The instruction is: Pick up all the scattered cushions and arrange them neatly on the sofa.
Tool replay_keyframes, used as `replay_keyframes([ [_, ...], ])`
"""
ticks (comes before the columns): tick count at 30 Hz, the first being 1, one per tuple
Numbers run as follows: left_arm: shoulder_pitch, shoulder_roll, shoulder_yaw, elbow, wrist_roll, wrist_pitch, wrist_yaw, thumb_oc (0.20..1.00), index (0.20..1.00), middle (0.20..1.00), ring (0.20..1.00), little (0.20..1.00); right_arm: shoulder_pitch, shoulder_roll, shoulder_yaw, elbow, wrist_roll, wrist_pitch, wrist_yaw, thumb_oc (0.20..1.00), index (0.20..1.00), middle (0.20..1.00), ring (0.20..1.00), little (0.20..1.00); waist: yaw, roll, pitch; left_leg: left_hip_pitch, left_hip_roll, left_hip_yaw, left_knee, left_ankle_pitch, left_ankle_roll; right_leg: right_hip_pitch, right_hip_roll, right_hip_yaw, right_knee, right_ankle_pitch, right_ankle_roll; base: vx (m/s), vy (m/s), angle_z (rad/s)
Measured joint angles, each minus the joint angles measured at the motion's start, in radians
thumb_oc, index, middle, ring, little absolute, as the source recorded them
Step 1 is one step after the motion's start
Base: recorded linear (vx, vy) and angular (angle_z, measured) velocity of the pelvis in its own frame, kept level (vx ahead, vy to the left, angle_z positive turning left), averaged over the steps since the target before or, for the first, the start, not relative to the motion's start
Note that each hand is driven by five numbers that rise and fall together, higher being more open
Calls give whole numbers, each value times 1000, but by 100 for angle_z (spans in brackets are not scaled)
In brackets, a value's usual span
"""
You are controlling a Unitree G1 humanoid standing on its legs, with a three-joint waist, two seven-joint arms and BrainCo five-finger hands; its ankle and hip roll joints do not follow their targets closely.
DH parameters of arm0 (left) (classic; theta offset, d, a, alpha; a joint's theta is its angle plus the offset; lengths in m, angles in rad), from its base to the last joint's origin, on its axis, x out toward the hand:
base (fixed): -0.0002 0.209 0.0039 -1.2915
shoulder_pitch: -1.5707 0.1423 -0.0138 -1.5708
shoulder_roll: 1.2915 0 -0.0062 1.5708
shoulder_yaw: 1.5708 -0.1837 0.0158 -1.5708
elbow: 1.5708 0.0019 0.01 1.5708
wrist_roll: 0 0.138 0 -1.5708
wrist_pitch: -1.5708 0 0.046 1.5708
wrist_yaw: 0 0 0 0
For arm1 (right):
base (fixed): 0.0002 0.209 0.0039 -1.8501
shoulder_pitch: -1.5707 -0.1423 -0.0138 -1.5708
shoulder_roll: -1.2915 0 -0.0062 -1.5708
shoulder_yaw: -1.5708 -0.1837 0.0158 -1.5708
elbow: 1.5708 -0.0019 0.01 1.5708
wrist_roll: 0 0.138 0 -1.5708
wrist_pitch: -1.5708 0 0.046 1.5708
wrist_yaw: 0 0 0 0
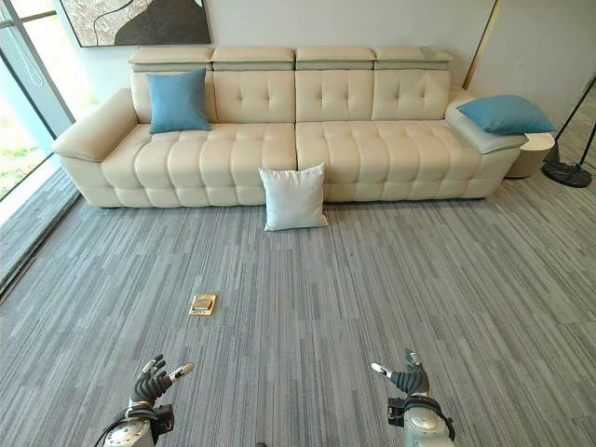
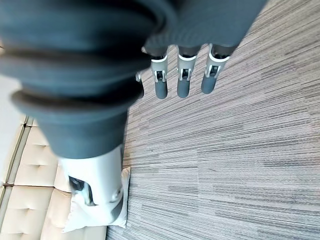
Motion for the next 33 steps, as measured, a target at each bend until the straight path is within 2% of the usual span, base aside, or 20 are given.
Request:
replay_keyframes([
  [5, 8, 7, 2, 0, 0, 1, 1, 1000, 1000, 1000, 1000, 1000, 1, 0, 0, -1, 0, 1, 0, 1000, 1000, 1000, 1000, 1000, 1, -14, 19, -31, -1, -1, 0, 2, 0, -34, -1, -3, 0, 2, 0, 79, 43, 1],
  [11, 8, 13, 3, 0, 5, 2, -1, 1000, 1000, 1000, 1000, 1000, 0, 0, -3, 7, 0, 2, 1, 1000, 1000, 1000, 1000, 1000, 3, -16, 38, -61, -3, -5, 0, 0, 2, -58, -2, -11, 0, 0, 0, 135, 86, 4],
  [16, -16, 19, 1, 1, 9, 2, -1, 1000, 1000, 1000, 1000, 1000, -4, 0, -3, 16, 0, 0, 1, 1000, 1000, 1000, 1000, 1000, -1, -24, 49, -61, -10, -8, 0, -8, 17, -60, -8, -22, 14, -1, -1, 90, 151, 3],
  [19, -63, 22, -1, 51, 9, 4, 0, 1000, 1000, 1000, 1000, 1000, -20, 0, -1, 32, 0, -1, 2, 1000, 1000, 1000, 1000, 1000, -13, -11, 69, -61, -17, -15, 1, -23, 44, -133, -19, -21, 164, -36, 13, 18, 145, -3],
  [20, -81, 22, -5, 69, 9, 4, 0, 1000, 1000, 1000, 1000, 1000, -41, -4, -3, 40, 0, 1, 2, 1000, 1000, 1000, 1000, 1000, -15, 10, 88, -57, -1, -15, 1, -21, 50, -196, -22, -22, 293, -53, 32, 118, 78, -20],
  [21, -83, 24, -5, 70, 9, 4, 1, 1000, 1000, 1000, 1000, 1000, -44, -4, -2, 38, 0, -1, 2, 1000, 1000, 1000, 1000, 1000, -23, 15, 94, -55, 2, -13, 0, -24, 54, -237, -27, -23, 370, -60, 42, 184, 23, -22],
  [22, -95, 33, -7, 70, 9, 3, 1, 1000, 1000, 1000, 1000, 1000, -52, 1, 0, 36, 0, 1, 3, 1000, 1000, 1000, 1000, 1000, -23, 12, 107, -44, -4, -11, 7, -21, 72, -313, -49, -23, 508, -119, 66, 327, -44, -13],
  [23, -100, 34, -4, 71, 8, 3, 2, 1000, 1000, 1000, 1000, 1000, -44, 3, 0, 36, 0, 2, 5, 1000, 1000, 1000, 1000, 1000, -26, 8, 108, -36, -7, -9, 7, -27, 79, -339, -54, -21, 519, -160, 61, 262, -49, -12],
  [24, -103, 34, -5, 69, 8, 3, 2, 1000, 1000, 1000, 1000, 1000, -41, 2, -2, 36, 0, 2, 7, 1000, 1000, 1000, 1000, 1000, -26, 8, 111, -33, -7, -4, 6, -31, 83, -352, -53, -22, 499, -168, 66, 274, -84, -14],
  [25, -103, 35, 1, 69, 4, 3, 1, 1000, 1000, 1000, 1000, 1000, -44, 2, -3, 36, 0, 2, 8, 1000, 1000, 1000, 1000, 1000, -22, 8, 116, -29, -6, 7, 6, -34, 82, -362, -53, -30, 418, -164, 76, 199, -89, -15],
  [26, -106, 37, 3, 70, 0, 3, 1, 1000, 1000, 1000, 1000, 1000, -41, 2, -4, 34, 0, 2, 10, 1000, 1000, 1000, 1000, 1000, -26, -2, 123, -26, -10, 9, 4, -38, 83, -370, -51, -29, 313, -147, 81, 326, -142, -7],
  [28, -112, 35, 3, 86, 0, 3, 0, 1000, 1000, 1000, 1000, 1000, -38, 5, -4, 40, 0, 8, 12, 1000, 1000, 1000, 1000, 1000, -26, -16, 124, -22, -15, 7, 6, -50, 79, -374, -38, -19, 122, -96, 114, 377, -160, 4],
  [29, -112, 35, 3, 87, 0, 4, 0, 1000, 1000, 1000, 1000, 1000, -38, 5, -4, 39, 0, 12, 12, 1000, 1000, 1000, 1000, 1000, -27, -18, 124, -20, -17, 5, 6, -56, 75, -378, -37, -2, 85, -80, 103, 245, -104, 9],
  [31, -110, 35, 3, 86, 0, 4, -1, 1000, 1000, 1000, 1000, 1000, -31, 6, -7, 45, 0, 20, 12, 1000, 1000, 1000, 1000, 1000, -30, -24, 126, 0, -19, -12, 2, -71, 65, -359, -37, -1, 56, -43, 108, 464, -185, 27],
  [32, -95, 35, 2, 87, 2, 4, -3, 1000, 1000, 1000, 1000, 1000, -19, 8, -8, 59, 0, 19, 14, 1000, 1000, 1000, 1000, 1000, -28, -30, 125, 33, -20, -29, 0, -96, 51, -319, -39, -6, 78, -37, 92, 775, -331, 48],
  [33, -68, 26, -4, 86, 1, 4, -8, 1000, 1000, 1000, 1000, 1000, 7, 8, -11, 86, 0, 19, 17, 1000, 1000, 1000, 1000, 1000, -32, -17, 103, 66, 3, -47, 0, -127, 26, -280, -23, -15, 89, -14, 69, 589, -279, 61],
])
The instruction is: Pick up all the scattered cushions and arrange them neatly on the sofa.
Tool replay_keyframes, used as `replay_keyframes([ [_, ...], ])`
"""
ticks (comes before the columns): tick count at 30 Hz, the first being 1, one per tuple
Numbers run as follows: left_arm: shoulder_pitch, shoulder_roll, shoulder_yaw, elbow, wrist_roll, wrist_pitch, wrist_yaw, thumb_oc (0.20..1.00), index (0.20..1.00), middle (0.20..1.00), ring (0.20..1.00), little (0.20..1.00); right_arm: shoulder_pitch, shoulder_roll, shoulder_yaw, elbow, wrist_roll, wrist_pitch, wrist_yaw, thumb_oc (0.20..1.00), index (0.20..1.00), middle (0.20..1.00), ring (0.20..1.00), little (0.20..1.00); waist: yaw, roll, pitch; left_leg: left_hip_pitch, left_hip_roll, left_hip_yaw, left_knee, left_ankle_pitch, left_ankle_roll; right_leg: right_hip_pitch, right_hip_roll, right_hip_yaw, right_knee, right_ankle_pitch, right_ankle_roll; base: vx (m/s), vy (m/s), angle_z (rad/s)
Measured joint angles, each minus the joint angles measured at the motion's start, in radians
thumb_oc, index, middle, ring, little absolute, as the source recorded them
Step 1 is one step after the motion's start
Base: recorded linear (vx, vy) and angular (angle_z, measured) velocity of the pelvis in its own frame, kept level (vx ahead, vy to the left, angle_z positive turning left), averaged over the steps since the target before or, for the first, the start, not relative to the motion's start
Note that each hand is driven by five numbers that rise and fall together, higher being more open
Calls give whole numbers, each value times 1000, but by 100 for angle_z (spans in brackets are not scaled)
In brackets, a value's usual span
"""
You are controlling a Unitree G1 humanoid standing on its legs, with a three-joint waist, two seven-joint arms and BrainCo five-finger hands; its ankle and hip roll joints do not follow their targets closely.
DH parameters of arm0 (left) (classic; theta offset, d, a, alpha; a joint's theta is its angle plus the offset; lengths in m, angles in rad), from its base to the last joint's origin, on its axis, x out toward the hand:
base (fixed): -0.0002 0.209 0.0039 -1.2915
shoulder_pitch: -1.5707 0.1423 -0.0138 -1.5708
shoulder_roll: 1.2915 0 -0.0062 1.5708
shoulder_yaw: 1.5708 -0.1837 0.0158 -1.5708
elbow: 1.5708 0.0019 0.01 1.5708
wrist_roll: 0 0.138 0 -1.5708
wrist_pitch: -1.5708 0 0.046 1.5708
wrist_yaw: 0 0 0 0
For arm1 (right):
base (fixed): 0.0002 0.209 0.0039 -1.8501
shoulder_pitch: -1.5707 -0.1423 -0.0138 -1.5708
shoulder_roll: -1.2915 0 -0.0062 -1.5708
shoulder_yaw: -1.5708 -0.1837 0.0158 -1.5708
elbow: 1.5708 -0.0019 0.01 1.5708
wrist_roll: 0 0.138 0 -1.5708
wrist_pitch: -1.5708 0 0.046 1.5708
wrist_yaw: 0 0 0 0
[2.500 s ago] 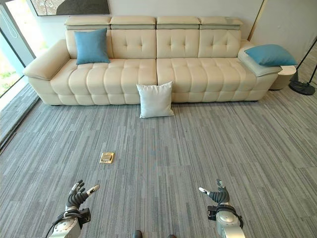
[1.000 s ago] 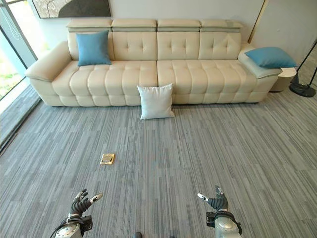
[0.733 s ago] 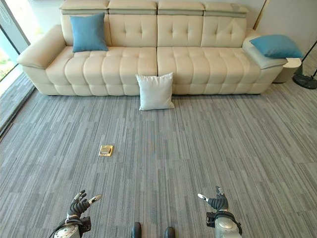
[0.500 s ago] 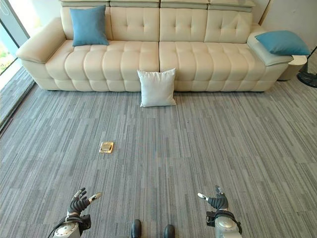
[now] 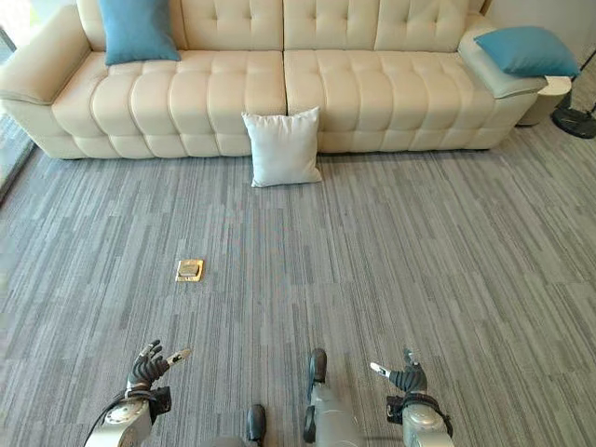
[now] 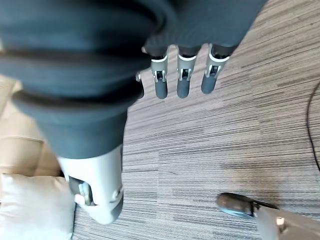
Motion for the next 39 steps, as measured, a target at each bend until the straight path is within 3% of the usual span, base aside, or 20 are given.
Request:
replay_keyframes([
  [1, 19, -5, -1, -1, -1, 0, -12, 1000, 1000, 1000, 1000, 1000, 12, -3, -1, 16, 1, 2, 2, 1000, 1000, 1000, 1000, 1000, -4, 20, -18, 12, 32, -9, 36, -17, -35, 36, 26, -22, -20, 7, -7, 530, -273, 56],
  [3, 27, -6, 0, 1, -1, 0, -16, 1000, 1000, 1000, 1000, 1000, 26, -8, 0, 10, 1, 0, 6, 1000, 1000, 1000, 1000, 1000, 3, 16, -19, 10, 47, -4, 103, -39, -59, 79, 44, -27, -52, 59, -47, 312, -180, 30],
  [5, 24, -7, -2, 3, -1, 0, -26, 1000, 1000, 1000, 1000, 1000, 22, -12, 0, 2, 3, -2, 8, 1000, 1000, 1000, 1000, 1000, 8, -5, -26, -94, 46, -3, 373, -93, -121, 128, 52, -38, -88, 78, -86, 206, -143, 15],
  [6, 24, -13, -5, 7, -1, 0, -31, 1000, 1000, 1000, 1000, 1000, 8, -22, 2, 0, 3, -6, 7, 1000, 1000, 1000, 1000, 1000, 9, 0, -32, -143, 59, -7, 508, -106, -141, 156, 69, -45, -83, 71, -156, 264, -178, -5],
  [8, 11, -23, -9, 18, -1, 0, -34, 1000, 1000, 1000, 1000, 1000, -12, -34, -1, 2, 7, -7, 7, 1000, 1000, 1000, 1000, 1000, 8, 5, -30, -243, 70, -23, 737, -93, -176, 180, 85, -55, -83, 39, -182, 297, -177, 4],
  [12, -9, -23, -15, 14, -1, 0, -34, 1000, 1000, 1000, 1000, 1000, -26, -33, 1, -1, 22, -5, 6, 1000, 1000, 1000, 1000, 1000, 12, -11, -18, -295, 54, 23, 622, -97, -161, 229, 86, -65, -82, 11, -226, 234, -57, 13],
  [15, -18, -18, -24, 15, -1, 4, -35, 1000, 1000, 1000, 1000, 1000, -27, -29, 6, 0, 22, -3, 6, 1000, 1000, 1000, 1000, 1000, 10, -28, 0, -295, 25, 20, 334, -63, -122, 252, 76, -73, -83, -29, -185, 323, 51, 11],
  [16, -15, -16, -27, 20, 1, 8, -36, 1000, 1000, 1000, 1000, 1000, -32, -29, 8, 0, 21, -2, 6, 1000, 1000, 1000, 1000, 1000, 7, -24, 9, -282, 19, 12, 146, 6, -119, 269, 77, -75, -86, -46, -167, 352, 75, 8],
  [18, -10, -16, -28, 24, 4, 19, -37, 1000, 1000, 1000, 1000, 1000, -26, -31, 7, 0, 21, -1, 7, 1000, 1000, 1000, 1000, 1000, 2, -16, 22, -296, 11, -6, -4, 90, -131, 294, 80, -93, -84, -50, -168, 450, 142, 21],
  [20, -9, -14, -27, 25, 8, 28, -37, 1000, 1000, 1000, 1000, 1000, -26, -32, 8, 1, 20, 0, 6, 1000, 1000, 1000, 1000, 1000, 4, -6, 24, -339, 5, -14, -4, 114, -140, 309, 89, -87, -89, -89, -150, 493, 182, 0],
  [23, 13, -12, -23, 26, 8, 36, -36, 1000, 1000, 1000, 1000, 1000, -34, -30, 9, 0, 18, 1, 14, 1000, 1000, 1000, 1000, 1000, 25, 7, 20, -325, 10, -12, 2, 138, -113, 339, 94, -35, -90, -125, -148, 485, 196, -49],
  [24, 41, -11, -28, 29, 8, 37, -37, 1000, 1000, 1000, 1000, 1000, -20, -30, 4, -3, 16, 1, 19, 1000, 1000, 1000, 1000, 1000, 28, 17, -7, -301, 4, -12, 8, 176, -82, 360, 86, -4, -90, -151, -145, 702, 322, -64],
  [26, 26, -10, -23, 82, 8, 39, -35, 1000, 1000, 1000, 1000, 1000, -2, -21, 19, 2, 7, 7, 22, 1000, 1000, 1000, 1000, 1000, 40, -32, -26, -297, -47, 39, 99, 132, -12, 368, 10, 16, -33, -207, -114, 541, 282, -66],
  [27, 57, -3, -33, 76, 9, 40, -35, 1000, 1000, 1000, 1000, 1000, 16, -26, 41, -10, -2, 3, 27, 1000, 1000, 1000, 1000, 1000, 37, -26, -48, -272, -53, 60, 89, 172, 22, 362, -5, 28, 49, -235, -66, 292, 237, -61],
  [28, 46, 4, -35, 75, 9, 41, -36, 1000, 1000, 1000, 1000, 1000, 8, -21, 53, -8, -5, 5, 31, 1000, 1000, 1000, 1000, 1000, 15, -36, -54, -232, -66, 69, 57, 158, 34, 293, -34, 37, 213, -267, -35, 288, 236, -35],
  [30, 9, 21, -36, 64, 9, 38, -37, 1000, 1000, 1000, 1000, 1000, 3, -5, 51, -36, -20, 16, 41, 1000, 1000, 1000, 1000, 1000, 7, -26, -54, -198, -73, 76, 19, 174, 52, 134, -72, 45, 535, -289, -12, 214, 199, -6],
  [32, -22, 33, -37, 65, 9, 36, -36, 1000, 1000, 1000, 1000, 1000, -10, 2, 48, -29, -22, 20, 42, 1000, 1000, 1000, 1000, 1000, 10, -33, -47, -152, -96, 78, 9, 147, 65, 41, -120, 38, 744, -285, 8, 258, 167, -1],
  [36, -42, 41, -42, 57, 9, 35, -38, 1000, 1000, 1000, 1000, 1000, -30, 2, 49, -33, -24, 19, 46, 1000, 1000, 1000, 1000, 1000, 6, -2, -14, -64, -96, 75, 9, 108, 64, -35, -116, 17, 706, -290, 7, 270, 59, 0],
  [37, -42, 40, -41, 52, 9, 35, -38, 1000, 1000, 1000, 1000, 1000, -33, 0, 43, -31, -24, 20, 46, 1000, 1000, 1000, 1000, 1000, 9, 13, -6, -48, -87, 89, 9, 84, 56, -42, -117, -35, 605, -283, 5, 306, -78, -10],
  [39, -38, 43, -32, 52, 9, 36, -38, 1000, 1000, 1000, 1000, 1000, -38, 2, 45, -31, -24, 21, 46, 1000, 1000, 1000, 1000, 1000, 11, 22, 5, -32, -81, 117, 9, 72, 39, -71, -96, -50, 429, -254, 1, 315, -91, -21],
])
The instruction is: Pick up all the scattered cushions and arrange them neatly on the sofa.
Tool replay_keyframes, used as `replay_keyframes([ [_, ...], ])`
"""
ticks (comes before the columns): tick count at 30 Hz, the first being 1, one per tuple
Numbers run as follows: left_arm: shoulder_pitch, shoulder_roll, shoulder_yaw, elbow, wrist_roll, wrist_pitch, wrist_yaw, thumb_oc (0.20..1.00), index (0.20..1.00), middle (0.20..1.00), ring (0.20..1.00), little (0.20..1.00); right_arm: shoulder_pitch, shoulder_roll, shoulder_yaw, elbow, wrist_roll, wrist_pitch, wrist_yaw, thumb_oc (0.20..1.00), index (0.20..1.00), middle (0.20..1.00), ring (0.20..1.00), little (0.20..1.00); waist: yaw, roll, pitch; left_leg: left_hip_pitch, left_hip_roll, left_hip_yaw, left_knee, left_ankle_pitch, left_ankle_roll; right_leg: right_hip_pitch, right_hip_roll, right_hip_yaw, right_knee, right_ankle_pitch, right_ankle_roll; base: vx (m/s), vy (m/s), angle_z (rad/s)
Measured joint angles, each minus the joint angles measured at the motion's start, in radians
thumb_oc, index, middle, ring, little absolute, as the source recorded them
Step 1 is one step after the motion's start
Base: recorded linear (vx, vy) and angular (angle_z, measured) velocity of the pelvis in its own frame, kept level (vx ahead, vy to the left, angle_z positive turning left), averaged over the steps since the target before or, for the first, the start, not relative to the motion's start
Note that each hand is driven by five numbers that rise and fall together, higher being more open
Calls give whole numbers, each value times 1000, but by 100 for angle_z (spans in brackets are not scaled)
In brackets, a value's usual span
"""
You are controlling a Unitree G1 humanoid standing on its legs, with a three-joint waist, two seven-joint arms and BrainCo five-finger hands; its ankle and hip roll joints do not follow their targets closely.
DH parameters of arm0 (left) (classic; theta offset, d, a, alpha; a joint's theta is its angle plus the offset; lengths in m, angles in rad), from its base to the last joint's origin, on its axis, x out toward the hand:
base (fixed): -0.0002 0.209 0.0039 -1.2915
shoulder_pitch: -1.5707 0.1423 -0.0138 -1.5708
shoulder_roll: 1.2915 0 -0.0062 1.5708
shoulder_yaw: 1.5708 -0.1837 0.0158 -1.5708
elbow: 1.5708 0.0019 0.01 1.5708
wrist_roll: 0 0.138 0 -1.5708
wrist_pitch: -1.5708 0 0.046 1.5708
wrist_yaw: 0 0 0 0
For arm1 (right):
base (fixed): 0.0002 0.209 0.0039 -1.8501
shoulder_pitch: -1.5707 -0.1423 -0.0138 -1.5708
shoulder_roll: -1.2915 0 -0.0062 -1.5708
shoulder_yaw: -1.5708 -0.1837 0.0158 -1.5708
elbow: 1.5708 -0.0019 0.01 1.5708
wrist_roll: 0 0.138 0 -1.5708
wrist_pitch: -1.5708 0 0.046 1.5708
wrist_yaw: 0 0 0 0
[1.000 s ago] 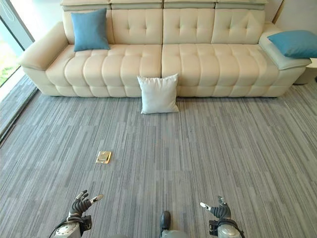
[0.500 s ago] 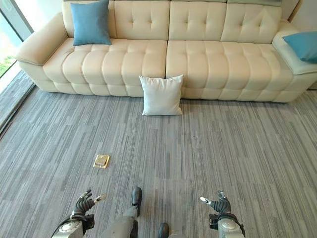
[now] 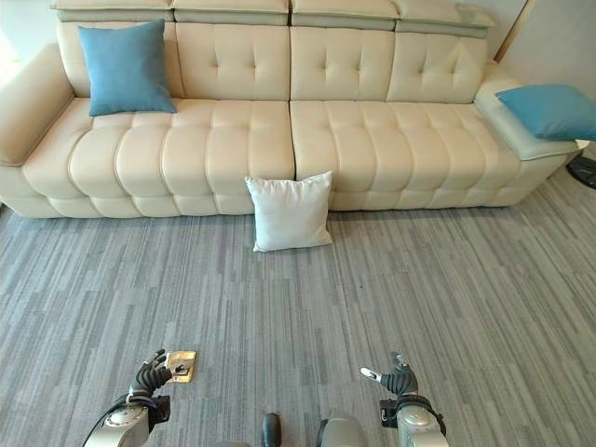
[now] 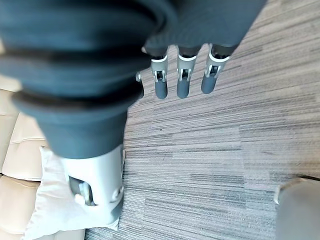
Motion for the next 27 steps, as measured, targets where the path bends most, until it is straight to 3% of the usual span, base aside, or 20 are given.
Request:
replay_keyframes([
  [1, 3, 2, 1, 1, 0, 1, -2, 1000, 1000, 1000, 1000, 1000, 0, 0, -1, 0, 0, 0, 0, 1000, 1000, 1000, 1000, 1000, -2, 6, 2, 6, 10, 13, 0, -30, -22, -1, 25, 6, -95, 24, 12, 249, -94, -27],
  [2, 5, 12, 5, 1, 2, 2, -5, 1000, 1000, 1000, 1000, 1000, 3, 5, -1, 1, 0, 1, 0, 1000, 1000, 1000, 1000, 1000, -2, -7, 6, 18, 8, 17, 0, -38, -19, -9, 50, 11, -265, 115, 12, 358, -135, -24],
  [5, 1, 12, 17, 2, 33, 3, -18, 1000, 1000, 1000, 1000, 1000, 6, 8, -16, 4, 0, 5, -2, 1000, 1000, 1000, 1000, 1000, -4, -32, 6, 45, -6, 29, 0, -86, -24, -16, 73, 14, -483, 233, 47, 383, -150, -18],
  [7, 1, 7, 24, 1, 40, 3, -23, 1000, 1000, 1000, 1000, 1000, 16, 12, -40, 5, -1, 6, -3, 1000, 1000, 1000, 1000, 1000, -7, -40, 3, 63, -15, 32, -1, -99, -17, -18, 66, 6, -505, 257, 41, 510, -205, -4],
  [10, 23, -13, 36, -16, 40, 2, -30, 1000, 1000, 1000, 1000, 1000, 42, 7, -44, 24, -7, 9, -7, 1000, 1000, 1000, 1000, 1000, -30, -24, -11, 139, 9, -2, 2, -149, -32, 59, 85, -11, -483, 321, -14, 541, -270, 27],
  [11, 51, -20, 36, -17, 38, 2, -34, 1000, 1000, 1000, 1000, 1000, 44, 8, -42, 37, -6, 9, -5, 1000, 1000, 1000, 1000, 1000, -30, -3, -23, 153, 37, -11, 40, -169, -63, 94, 106, -26, -482, 332, -37, 475, -353, 21],
  [12, 48, -20, 36, -17, 38, 2, -34, 1000, 1000, 1000, 1000, 1000, 43, 13, -41, 50, -6, 16, -4, 1000, 1000, 1000, 1000, 1000, -32, -22, -23, 107, 40, -15, 183, -190, -96, 120, 96, -19, -493, 337, -48, 336, -279, 23],
  [13, 53, -23, 32, -19, 38, 2, -34, 1000, 1000, 1000, 1000, 1000, 49, 10, -43, 45, -6, 16, -3, 1000, 1000, 1000, 1000, 1000, -30, -29, -32, 79, 39, -15, 255, -189, -102, 140, 95, -17, -510, 345, -56, 282, -271, 29],
  [14, 58, -28, 25, -24, 28, -1, -35, 1000, 1000, 1000, 1000, 1000, 55, -1, -42, 40, -3, 15, -3, 1000, 1000, 1000, 1000, 1000, -23, -35, -33, 3, 44, -17, 445, -206, -132, 169, 87, -13, -517, 372, -85, 179, -182, 15],
  [15, 61, -48, 24, -15, 24, -5, -34, 1000, 1000, 1000, 1000, 1000, 52, -29, -37, 36, 2, 13, -1, 1000, 1000, 1000, 1000, 1000, -9, -21, -33, -62, 64, -20, 623, -212, -146, 194, 105, -16, -516, 395, -157, 278, -251, 3],
  [16, 63, -58, 14, -13, 21, -4, -35, 1000, 1000, 1000, 1000, 1000, 49, -46, -37, 39, 4, 14, -3, 1000, 1000, 1000, 1000, 1000, -1, 3, -37, -101, 84, -28, 706, -213, -158, 204, 125, -14, -512, 369, -184, 293, -231, -12],
  [17, 57, -57, -5, -8, 21, -4, -35, 1000, 1000, 1000, 1000, 1000, 34, -58, -37, 38, 4, 13, -2, 1000, 1000, 1000, 1000, 1000, 0, 18, -34, -133, 98, -37, 771, -211, -162, 215, 140, -17, -512, 373, -183, 282, -179, -5],
  [18, 54, -62, -2, -4, 19, -4, -34, 1000, 1000, 1000, 1000, 1000, 2, -59, -37, 38, 4, 13, -3, 1000, 1000, 1000, 1000, 1000, 1, 19, -27, -169, 114, -37, 794, -206, -168, 233, 147, -18, -512, 332, -219, 280, -148, 5],
  [20, 39, -61, -1, -6, 7, -5, -34, 1000, 1000, 1000, 1000, 1000, -20, -51, -35, 34, 4, 15, -6, 1000, 1000, 1000, 1000, 1000, 7, -1, -10, -195, 110, -30, 689, -205, -170, 263, 142, -18, -512, 330, -225, 284, -99, 2],
  [21, 20, -64, 0, -6, -11, -8, -34, 1000, 1000, 1000, 1000, 1000, -37, -47, -36, 32, 4, 16, -8, 1000, 1000, 1000, 1000, 1000, 4, -23, 15, -224, 108, -14, 541, -196, -156, 306, 141, -21, -512, 273, -238, 652, -68, -1],
  [23, 27, -68, -3, -1, -11, -6, -32, 1000, 1000, 1000, 1000, 1000, -35, -34, -22, 37, 4, 17, -11, 1000, 1000, 1000, 1000, 1000, 4, -37, 34, -224, 96, -7, 167, -101, -146, 356, 148, -40, -518, 211, -167, 673, -9, 23],
  [24, 21, -71, -3, 8, -11, 0, -31, 1000, 1000, 1000, 1000, 1000, -27, -42, 7, 39, 3, 21, -14, 1000, 1000, 1000, 1000, 1000, -12, -30, 36, -214, 88, -60, -20, -51, -154, 382, 154, -65, -518, 200, -159, 331, 57, 56],
  [25, 14, -74, -3, 1, -11, 2, -29, 1000, 1000, 1000, 1000, 1000, -16, -38, 6, 40, 3, 25, -8, 1000, 1000, 1000, 1000, 1000, -6, -27, 48, -246, 93, -78, -21, 6, -167, 408, 169, -85, -518, 199, -155, 480, 143, 39],
  [26, 20, -74, -3, -11, -10, 2, -30, 1000, 1000, 1000, 1000, 1000, -11, -33, 7, 39, 3, 25, -8, 1000, 1000, 1000, 1000, 1000, -1, -20, 46, -274, 101, -82, -14, 23, -177, 421, 182, -93, -517, 192, -165, 382, 127, 19],
  [27, 25, -75, -1, -3, -10, 6, -30, 1000, 1000, 1000, 1000, 1000, -14, -32, 8, 38, 1, 24, -7, 1000, 1000, 1000, 1000, 1000, 1, -14, 42, -291, 99, -61, -14, 25, -179, 438, 184, -98, -518, 157, -145, 424, 162, 12],
])
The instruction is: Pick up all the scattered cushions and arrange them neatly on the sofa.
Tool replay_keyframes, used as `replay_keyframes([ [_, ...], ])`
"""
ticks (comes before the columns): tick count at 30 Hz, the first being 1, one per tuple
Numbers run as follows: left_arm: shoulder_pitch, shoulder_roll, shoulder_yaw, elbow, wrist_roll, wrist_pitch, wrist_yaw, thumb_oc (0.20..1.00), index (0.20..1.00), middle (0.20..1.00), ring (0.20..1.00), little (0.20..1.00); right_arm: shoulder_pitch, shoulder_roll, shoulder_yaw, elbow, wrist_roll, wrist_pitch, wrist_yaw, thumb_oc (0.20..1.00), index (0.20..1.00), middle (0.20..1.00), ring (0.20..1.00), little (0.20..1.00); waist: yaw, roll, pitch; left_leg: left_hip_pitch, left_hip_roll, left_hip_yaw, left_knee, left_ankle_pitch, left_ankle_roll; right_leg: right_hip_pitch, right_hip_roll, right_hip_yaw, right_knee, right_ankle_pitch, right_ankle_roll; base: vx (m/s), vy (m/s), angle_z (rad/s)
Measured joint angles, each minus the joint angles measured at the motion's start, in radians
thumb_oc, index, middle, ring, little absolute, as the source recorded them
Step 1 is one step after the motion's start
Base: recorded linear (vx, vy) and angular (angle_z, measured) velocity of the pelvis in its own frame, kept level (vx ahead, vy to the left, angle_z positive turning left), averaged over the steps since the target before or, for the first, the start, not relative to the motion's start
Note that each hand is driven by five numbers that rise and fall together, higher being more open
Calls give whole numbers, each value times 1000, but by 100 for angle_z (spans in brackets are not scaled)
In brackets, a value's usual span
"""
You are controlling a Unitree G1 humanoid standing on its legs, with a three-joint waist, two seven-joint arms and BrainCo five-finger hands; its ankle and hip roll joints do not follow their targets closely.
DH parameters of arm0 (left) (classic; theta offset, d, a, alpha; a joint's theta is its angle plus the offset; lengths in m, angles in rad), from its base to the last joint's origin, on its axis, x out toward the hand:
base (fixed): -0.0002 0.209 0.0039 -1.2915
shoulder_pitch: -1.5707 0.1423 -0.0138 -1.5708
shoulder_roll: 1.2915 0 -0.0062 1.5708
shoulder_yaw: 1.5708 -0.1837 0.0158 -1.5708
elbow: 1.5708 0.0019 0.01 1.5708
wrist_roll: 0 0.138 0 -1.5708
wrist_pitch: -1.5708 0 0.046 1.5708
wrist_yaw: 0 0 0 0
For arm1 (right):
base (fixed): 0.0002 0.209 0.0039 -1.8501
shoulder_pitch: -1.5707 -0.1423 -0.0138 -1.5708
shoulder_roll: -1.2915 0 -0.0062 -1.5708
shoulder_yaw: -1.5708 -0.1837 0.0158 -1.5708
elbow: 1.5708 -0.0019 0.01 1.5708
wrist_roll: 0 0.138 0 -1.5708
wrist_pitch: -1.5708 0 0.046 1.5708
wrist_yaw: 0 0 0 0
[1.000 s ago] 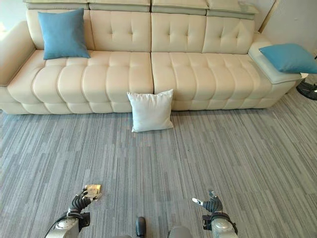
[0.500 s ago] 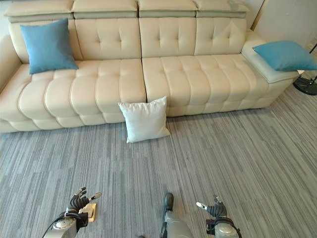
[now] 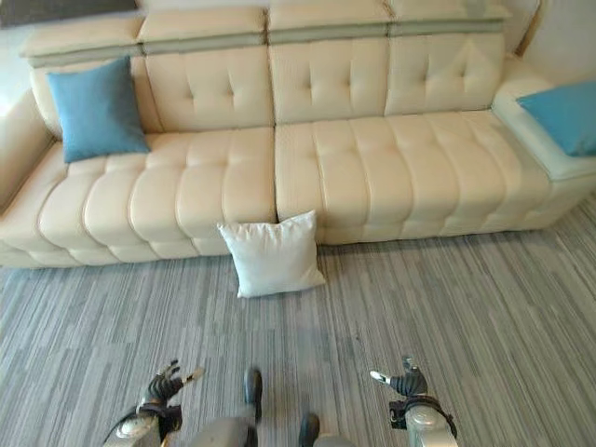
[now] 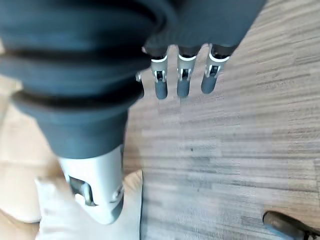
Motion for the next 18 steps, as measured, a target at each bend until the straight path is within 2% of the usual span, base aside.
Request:
replay_keyframes([
  [1, 3, 0, -1, 8, 0, 3, 0, 1000, 1000, 1000, 1000, 1000, 2, -4, -1, 0, -1, 1, 0, 1000, 1000, 1000, 1000, 1000, -4, 6, -5, -13, -7, 23, 0, 5, 8, 15, 4, -5, 1, -6, -8, 325, 140, 6],
  [3, 13, 1, 3, 8, 0, 4, 0, 1000, 1000, 1000, 1000, 1000, -7, -7, -5, -3, -9, 2, 1, 1000, 1000, 1000, 1000, 1000, 6, 26, -18, -2, -22, 20, -2, 45, 36, 51, 2, 24, 7, -36, 24, 665, 348, -21],
  [4, 26, 0, 9, 13, 0, 6, 3, 1000, 1000, 1000, 1000, 1000, -13, -4, -7, -1, -23, 7, 5, 1000, 1000, 1000, 1000, 1000, 10, 23, -17, 66, -47, 21, -1, 75, 94, 110, -19, 46, 7, -72, 57, 631, 373, -37],
  [5, 35, -4, 7, 18, 0, 7, 6, 1000, 1000, 1000, 1000, 1000, -14, -4, -4, 3, -30, 7, 7, 1000, 1000, 1000, 1000, 1000, 9, 25, -26, 92, -49, 25, -2, 138, 139, 131, -26, 57, 23, -85, 69, 453, 287, -39],
  [6, 39, -2, 2, 17, 0, 7, 8, 1000, 1000, 1000, 1000, 1000, -3, 2, -4, -1, -36, 8, 8, 1000, 1000, 1000, 1000, 1000, 6, 20, -39, 114, -60, 29, -1, 174, 192, 145, -40, 67, 43, -96, 87, 383, 276, -23],
  [7, 33, -4, 2, 19, 0, 6, 11, 1000, 1000, 1000, 1000, 1000, 5, 14, 0, 2, -37, 8, 10, 1000, 1000, 1000, 1000, 1000, 8, 12, -66, 130, -73, 44, 0, 129, 199, 98, -66, 79, 166, -113, 112, 315, 279, -16],
  [8, 22, -4, 0, 19, 0, 5, 11, 1000, 1000, 1000, 1000, 1000, 4, 18, 0, 1, -36, 8, 11, 1000, 1000, 1000, 1000, 1000, 3, 29, -73, 137, -56, 39, 0, 127, 203, 29, -76, 82, 309, -136, 119, 249, 285, -9],
  [9, 19, 16, 0, 8, 0, -2, 14, 1000, 1000, 1000, 1000, 1000, 8, 36, 6, -15, -36, 7, 12, 1000, 1000, 1000, 1000, 1000, 2, 20, -84, 147, -61, 29, 1, 132, 199, -71, -115, 82, 523, -159, 128, 215, 279, 6],
  [10, 1, 37, 1, 13, 0, -3, 17, 1000, 1000, 1000, 1000, 1000, 19, 49, 19, -21, -37, 0, 12, 1000, 1000, 1000, 1000, 1000, -6, -10, -94, 163, -84, 18, 2, 104, 210, -152, -159, 87, 669, -173, 141, 323, 322, 10],
  [11, -15, 61, 0, 18, 0, -2, 22, 1000, 1000, 1000, 1000, 1000, 11, 56, 37, -16, -42, 2, 14, 1000, 1000, 1000, 1000, 1000, 1, -43, -93, 186, -114, 32, 2, 94, 224, -218, -227, 83, 826, -169, 146, 300, 249, 19],
  [12, -24, 67, 0, 17, 0, 0, 26, 1000, 1000, 1000, 1000, 1000, 18, 64, 36, -16, -51, 2, 12, 1000, 1000, 1000, 1000, 1000, -7, -41, -87, 210, -129, 26, 2, 73, 242, -266, -256, 93, 876, -170, 145, 237, 159, 6],
  [13, -32, 69, -4, 16, 0, 0, 31, 1000, 1000, 1000, 1000, 1000, 13, 63, 34, -15, -58, 1, 12, 1000, 1000, 1000, 1000, 1000, -3, -45, -85, 228, -129, 31, 2, 65, 246, -294, -257, 110, 895, -181, 140, 144, 55, 7],
  [14, -40, 68, -4, 17, 0, 2, 33, 1000, 1000, 1000, 1000, 1000, 5, 63, 36, -13, -58, 1, 12, 1000, 1000, 1000, 1000, 1000, -2, -29, -75, 243, -126, 36, 2, 64, 244, -332, -255, 116, 884, -191, 149, 167, 37, -1],
  [15, -45, 67, -2, 8, 0, 2, 34, 1000, 1000, 1000, 1000, 1000, 1, 60, 34, -18, -57, 1, 12, 1000, 1000, 1000, 1000, 1000, -5, -10, -65, 263, -115, 51, 1, 43, 223, -366, -246, 102, 836, -192, 152, 235, 44, -3],
  [16, -42, 70, 1, 1, 0, 2, 34, 1000, 1000, 1000, 1000, 1000, 0, 61, 33, -18, -57, 1, 12, 1000, 1000, 1000, 1000, 1000, 1, 4, -55, 282, -109, 66, 1, 30, 222, -377, -241, 77, 760, -191, 152, 275, 22, -10],
  [18, -34, 76, 3, -6, 0, 2, 35, 1000, 1000, 1000, 1000, 1000, 4, 59, 32, -21, -58, 2, 12, 1000, 1000, 1000, 1000, 1000, 3, 14, -51, 299, -107, 82, 1, -10, 199, -401, -234, 42, 620, -180, 147, 215, -21, -15],
])
